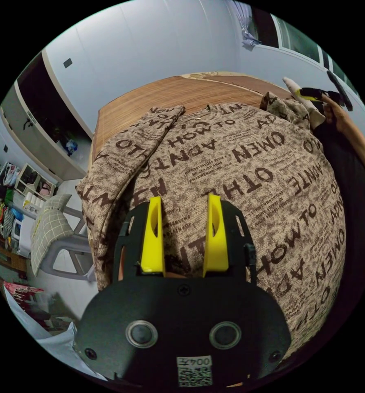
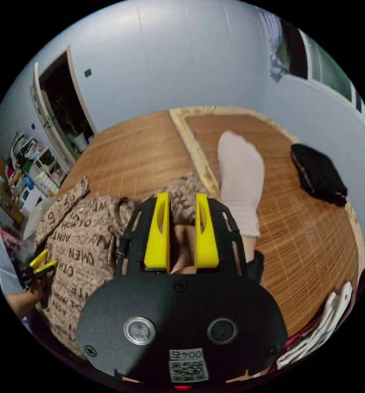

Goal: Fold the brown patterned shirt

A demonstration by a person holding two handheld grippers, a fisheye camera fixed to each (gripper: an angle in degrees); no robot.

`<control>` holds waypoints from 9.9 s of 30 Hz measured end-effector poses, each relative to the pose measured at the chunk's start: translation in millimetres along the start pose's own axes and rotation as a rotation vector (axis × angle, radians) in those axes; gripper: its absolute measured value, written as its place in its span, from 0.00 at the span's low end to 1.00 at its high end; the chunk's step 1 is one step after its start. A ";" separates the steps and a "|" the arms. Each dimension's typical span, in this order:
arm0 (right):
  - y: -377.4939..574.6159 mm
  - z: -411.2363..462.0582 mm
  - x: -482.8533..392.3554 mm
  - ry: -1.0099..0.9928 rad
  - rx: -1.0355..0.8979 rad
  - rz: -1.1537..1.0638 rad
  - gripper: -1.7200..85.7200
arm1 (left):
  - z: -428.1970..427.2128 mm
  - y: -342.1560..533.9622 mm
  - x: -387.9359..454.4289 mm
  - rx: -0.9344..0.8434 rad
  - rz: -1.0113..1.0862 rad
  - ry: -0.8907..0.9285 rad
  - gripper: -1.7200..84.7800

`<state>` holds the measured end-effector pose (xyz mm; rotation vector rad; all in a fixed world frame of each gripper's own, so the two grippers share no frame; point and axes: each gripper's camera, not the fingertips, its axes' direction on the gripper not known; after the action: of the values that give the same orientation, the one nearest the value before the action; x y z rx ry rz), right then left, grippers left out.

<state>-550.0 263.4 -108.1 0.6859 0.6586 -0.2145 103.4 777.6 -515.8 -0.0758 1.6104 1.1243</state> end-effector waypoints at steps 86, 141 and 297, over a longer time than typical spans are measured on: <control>150.3 173.7 -126.3 -0.009 -0.300 -0.185 0.16 | 39.7 -244.8 -77.6 -0.041 0.054 -0.113 0.16; 102.2 230.7 -118.4 0.022 -0.263 -0.213 0.15 | -123.6 50.3 -504.3 -0.008 -0.686 -0.278 0.08; 87.4 184.1 -105.8 -0.083 -0.142 -0.211 0.18 | 38.6 -134.1 -129.1 -0.067 -0.238 -0.042 0.12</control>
<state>-507.8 207.9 110.8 0.4688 0.6602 -0.3855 257.4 668.4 -493.7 -0.2791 1.4834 0.9882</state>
